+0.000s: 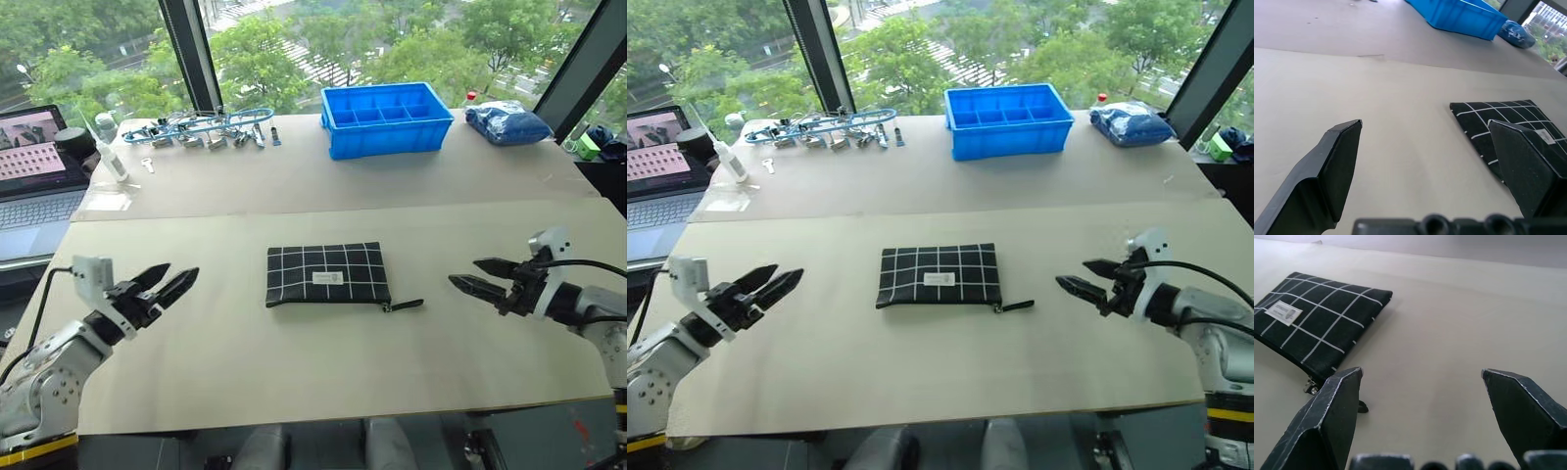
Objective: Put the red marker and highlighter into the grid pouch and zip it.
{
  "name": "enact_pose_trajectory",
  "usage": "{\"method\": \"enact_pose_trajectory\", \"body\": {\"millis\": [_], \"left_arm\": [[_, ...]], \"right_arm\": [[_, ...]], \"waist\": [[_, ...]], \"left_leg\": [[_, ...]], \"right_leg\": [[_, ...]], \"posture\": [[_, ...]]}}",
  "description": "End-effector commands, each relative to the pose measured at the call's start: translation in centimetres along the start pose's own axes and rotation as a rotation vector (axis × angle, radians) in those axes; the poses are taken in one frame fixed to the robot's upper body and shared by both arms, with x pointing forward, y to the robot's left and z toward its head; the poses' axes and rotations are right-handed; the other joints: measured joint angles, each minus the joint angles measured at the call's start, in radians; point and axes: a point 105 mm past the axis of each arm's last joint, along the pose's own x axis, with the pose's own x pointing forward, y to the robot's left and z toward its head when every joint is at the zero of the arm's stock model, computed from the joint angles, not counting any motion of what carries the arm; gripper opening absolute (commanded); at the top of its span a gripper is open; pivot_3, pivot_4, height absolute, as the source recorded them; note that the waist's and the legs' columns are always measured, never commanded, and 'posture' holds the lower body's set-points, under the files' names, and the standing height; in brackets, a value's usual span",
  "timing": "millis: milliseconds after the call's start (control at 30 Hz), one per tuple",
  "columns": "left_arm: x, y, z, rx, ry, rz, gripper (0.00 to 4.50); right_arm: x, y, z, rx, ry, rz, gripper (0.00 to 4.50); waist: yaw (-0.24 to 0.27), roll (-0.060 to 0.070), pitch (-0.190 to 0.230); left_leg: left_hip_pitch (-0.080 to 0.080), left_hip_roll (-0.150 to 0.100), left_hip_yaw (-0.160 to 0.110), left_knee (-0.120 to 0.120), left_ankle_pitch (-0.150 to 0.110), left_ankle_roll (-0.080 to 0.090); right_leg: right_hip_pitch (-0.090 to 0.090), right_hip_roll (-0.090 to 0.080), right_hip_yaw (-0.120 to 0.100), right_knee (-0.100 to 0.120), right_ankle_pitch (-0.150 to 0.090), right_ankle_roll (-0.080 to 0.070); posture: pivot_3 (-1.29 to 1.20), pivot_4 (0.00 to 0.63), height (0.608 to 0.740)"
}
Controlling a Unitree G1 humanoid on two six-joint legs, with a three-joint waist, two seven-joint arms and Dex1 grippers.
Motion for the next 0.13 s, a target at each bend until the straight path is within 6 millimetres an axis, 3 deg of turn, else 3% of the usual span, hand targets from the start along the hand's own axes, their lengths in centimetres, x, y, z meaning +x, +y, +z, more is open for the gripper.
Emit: {"method": "enact_pose_trajectory", "body": {"millis": [33,133], "left_arm": [[-0.96,0.3,1.05,0.016,-0.05,0.037,4.47],[-1.36,0.65,1.15,0.005,-0.065,0.064,4.47]], "right_arm": [[0.41,-0.43,1.43,-0.055,-0.039,-0.005,4.31],[0.85,-0.86,1.41,-0.055,-0.039,-0.008,4.31]], "waist": [[0.0,0.0,0.0],[0.0,0.0,0.0]], "left_leg": [[0.0,0.0,0.0,0.0,0.0,0.0],[0.0,0.0,0.0,0.0,0.0,0.0]], "right_leg": [[0.0,0.0,0.0,0.0,0.0,0.0],[0.0,0.0,0.0,0.0,0.0,0.0]], "posture": [[0.0,0.15,0.74],[0.0,0.15,0.74]]}}
